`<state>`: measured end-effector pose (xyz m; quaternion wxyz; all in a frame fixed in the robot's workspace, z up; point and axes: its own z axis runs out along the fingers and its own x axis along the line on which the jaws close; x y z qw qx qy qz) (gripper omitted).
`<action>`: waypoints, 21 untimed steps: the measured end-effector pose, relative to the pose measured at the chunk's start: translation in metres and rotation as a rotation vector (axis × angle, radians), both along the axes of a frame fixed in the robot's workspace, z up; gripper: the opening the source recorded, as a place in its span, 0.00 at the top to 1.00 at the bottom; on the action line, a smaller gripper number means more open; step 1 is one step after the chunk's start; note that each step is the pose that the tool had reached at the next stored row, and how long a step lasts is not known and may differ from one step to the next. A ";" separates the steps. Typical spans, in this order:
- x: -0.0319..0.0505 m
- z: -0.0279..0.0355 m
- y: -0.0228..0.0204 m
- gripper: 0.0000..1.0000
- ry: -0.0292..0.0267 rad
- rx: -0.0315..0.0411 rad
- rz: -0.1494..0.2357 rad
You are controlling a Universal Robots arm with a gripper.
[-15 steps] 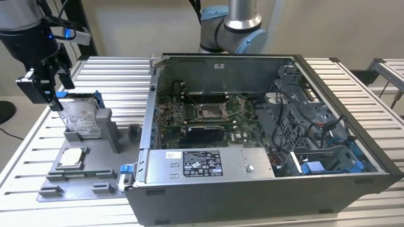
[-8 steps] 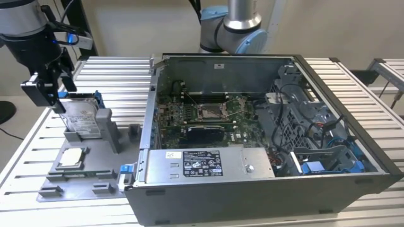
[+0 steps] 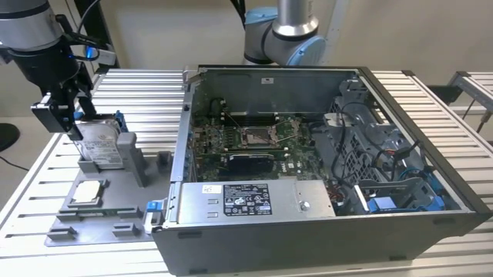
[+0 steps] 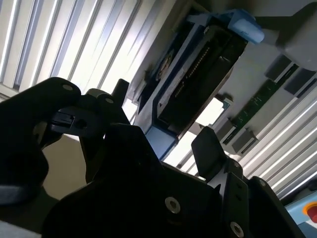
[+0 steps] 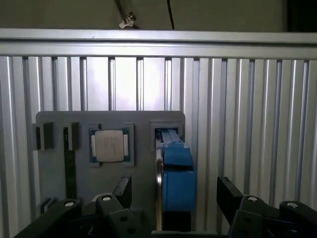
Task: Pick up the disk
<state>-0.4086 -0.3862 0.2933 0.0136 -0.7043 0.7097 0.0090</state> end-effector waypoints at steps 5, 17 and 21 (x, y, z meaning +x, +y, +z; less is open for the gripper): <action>0.0000 -0.0091 0.0006 0.00 0.0028 0.0000 -0.003; 0.0000 -0.0217 0.0011 0.00 0.0116 0.0083 -0.009; 0.0000 -0.0218 0.0012 0.00 0.0117 0.0263 -0.009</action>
